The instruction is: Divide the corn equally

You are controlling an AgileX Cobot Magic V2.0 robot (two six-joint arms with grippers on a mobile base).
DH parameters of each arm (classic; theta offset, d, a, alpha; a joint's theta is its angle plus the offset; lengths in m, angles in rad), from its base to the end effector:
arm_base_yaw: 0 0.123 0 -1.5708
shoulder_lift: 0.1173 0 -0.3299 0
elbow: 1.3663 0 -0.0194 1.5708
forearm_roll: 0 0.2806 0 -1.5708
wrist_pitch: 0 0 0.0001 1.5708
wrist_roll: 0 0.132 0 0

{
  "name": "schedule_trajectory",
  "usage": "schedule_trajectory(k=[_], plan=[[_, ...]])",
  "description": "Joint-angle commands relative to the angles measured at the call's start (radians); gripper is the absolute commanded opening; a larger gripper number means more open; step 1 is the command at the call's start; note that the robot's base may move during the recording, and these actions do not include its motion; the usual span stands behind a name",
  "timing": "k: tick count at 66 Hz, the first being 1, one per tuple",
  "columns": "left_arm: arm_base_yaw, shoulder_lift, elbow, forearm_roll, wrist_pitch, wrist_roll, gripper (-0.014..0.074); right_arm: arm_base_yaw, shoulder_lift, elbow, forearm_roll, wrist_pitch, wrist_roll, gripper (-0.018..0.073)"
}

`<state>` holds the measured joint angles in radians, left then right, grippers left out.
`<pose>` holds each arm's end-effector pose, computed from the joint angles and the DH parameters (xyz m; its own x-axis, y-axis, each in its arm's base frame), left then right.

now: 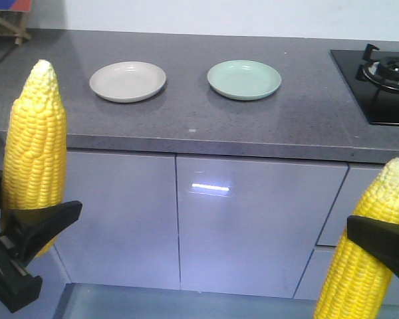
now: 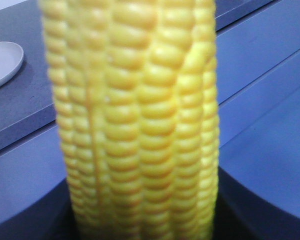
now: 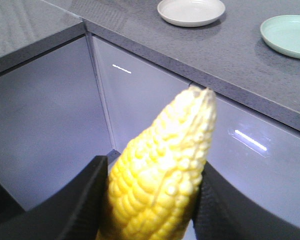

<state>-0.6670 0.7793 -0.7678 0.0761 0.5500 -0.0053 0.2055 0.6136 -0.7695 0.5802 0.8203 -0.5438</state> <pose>0.1523 -0.1133 0.3611 -0.3221 0.3294 -0.8875 0.6106 0.7887 0.0711 0.1153 0.0781 0.3728 -0.3898 -0.1965 -0.8997 -0.5861 0.8065 0.0778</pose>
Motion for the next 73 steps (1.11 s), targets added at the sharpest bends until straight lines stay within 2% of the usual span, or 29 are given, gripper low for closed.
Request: schedule_trajectory(k=[1,73], plan=[[-0.001,-0.006,-0.027,-0.006,-0.078,-0.006,0.0368,-0.003,0.002,-0.027,0.031,-0.059,-0.007,0.0233],[-0.001,-0.006,-0.027,-0.006,-0.078,-0.006,0.0368,-0.003,0.002,-0.027,0.031,-0.058,-0.007,0.0233]])
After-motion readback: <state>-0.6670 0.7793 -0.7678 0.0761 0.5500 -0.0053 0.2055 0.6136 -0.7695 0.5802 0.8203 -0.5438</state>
